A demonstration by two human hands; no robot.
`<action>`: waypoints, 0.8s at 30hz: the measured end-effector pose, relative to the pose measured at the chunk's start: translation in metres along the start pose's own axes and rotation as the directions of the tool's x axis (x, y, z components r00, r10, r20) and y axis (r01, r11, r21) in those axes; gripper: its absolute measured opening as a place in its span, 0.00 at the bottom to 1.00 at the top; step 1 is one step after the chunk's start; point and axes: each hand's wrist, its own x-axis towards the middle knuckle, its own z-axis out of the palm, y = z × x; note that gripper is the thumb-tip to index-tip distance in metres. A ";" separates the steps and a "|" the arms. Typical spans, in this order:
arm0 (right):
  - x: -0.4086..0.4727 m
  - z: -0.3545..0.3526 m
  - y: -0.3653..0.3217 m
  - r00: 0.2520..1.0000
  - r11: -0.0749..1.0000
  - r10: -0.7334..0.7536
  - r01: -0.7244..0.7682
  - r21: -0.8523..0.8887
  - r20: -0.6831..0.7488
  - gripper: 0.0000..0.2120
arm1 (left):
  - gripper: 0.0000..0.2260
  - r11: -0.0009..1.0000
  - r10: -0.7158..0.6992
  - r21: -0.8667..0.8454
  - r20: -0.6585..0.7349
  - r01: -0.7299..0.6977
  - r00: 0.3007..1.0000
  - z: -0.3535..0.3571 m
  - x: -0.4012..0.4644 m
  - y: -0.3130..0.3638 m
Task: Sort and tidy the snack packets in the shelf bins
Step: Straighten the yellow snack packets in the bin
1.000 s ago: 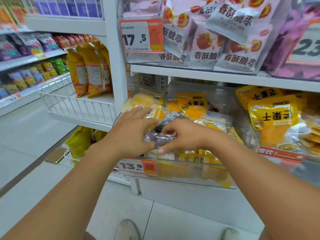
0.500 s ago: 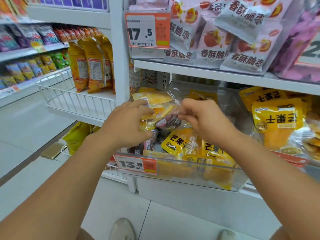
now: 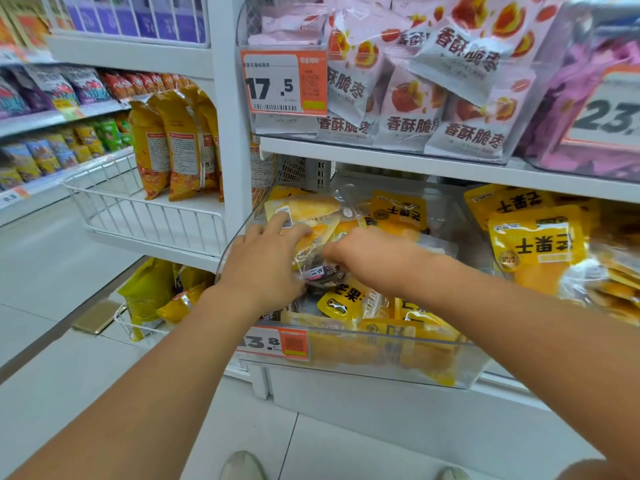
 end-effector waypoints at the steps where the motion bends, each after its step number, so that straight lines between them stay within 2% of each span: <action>1: 0.002 -0.006 0.001 1.000 0.999 -0.010 0.012 -0.053 0.028 0.13 | 0.35 1.000 0.006 -0.003 0.001 -0.006 1.000 0.000 0.001 -0.001; 4: 0.003 -0.015 -0.001 0.997 0.989 -0.016 0.028 -0.149 0.077 0.13 | 0.35 1.000 0.023 -0.010 0.003 -0.023 1.000 0.002 0.002 -0.006; 6: 0.005 -0.007 -0.007 0.997 0.991 -0.030 0.040 -0.127 0.075 0.11 | 0.37 0.999 0.041 -0.010 -0.018 -0.041 0.999 0.002 0.001 -0.005; 7: 0.008 0.003 -0.008 0.999 0.998 -0.017 0.020 -0.060 0.050 0.11 | 0.38 0.998 0.052 -0.015 -0.033 -0.053 0.998 0.002 0.002 -0.004; 9: 0.010 0.022 -0.008 0.989 0.964 0.111 -0.084 0.250 -0.095 0.08 | 0.34 0.996 0.070 -0.058 -0.031 -0.072 0.997 0.004 0.003 -0.002; 11: 0.010 0.037 -0.006 0.918 0.838 0.342 -0.202 0.507 -0.199 0.10 | 0.26 0.991 0.073 -0.114 -0.021 -0.075 0.997 0.006 0.004 0.002; 12: 0.010 0.042 -0.005 0.878 0.792 0.434 -0.266 0.549 -0.202 0.15 | 0.22 0.990 0.070 -0.122 -0.031 -0.073 0.997 0.007 0.004 0.004; 13: 0.010 0.045 -0.004 0.852 0.768 0.491 -0.326 0.551 -0.180 0.19 | 0.18 0.991 0.065 -0.112 -0.046 -0.069 0.997 0.007 0.004 0.007; 15: 0.012 0.042 -0.006 0.848 0.748 0.523 -0.408 0.523 -0.086 0.24 | 0.14 0.996 0.046 -0.069 -0.068 -0.050 0.997 0.007 0.005 0.014; 19: 0.013 0.027 0.001 0.882 0.721 0.406 -0.469 0.510 0.238 0.17 | 0.13 0.999 0.008 -0.049 -0.087 -0.012 0.996 0.008 0.007 0.016; 21: 0.010 0.025 0.003 0.876 0.766 0.333 -0.467 0.441 0.350 0.19 | 0.14 0.998 0.005 -0.061 -0.097 -0.011 0.995 0.009 0.007 0.016; 24: 0.002 0.016 -0.001 0.869 0.872 0.324 -0.427 0.239 0.374 0.21 | 0.14 0.998 -0.002 -0.069 -0.115 -0.006 0.993 0.011 0.009 0.019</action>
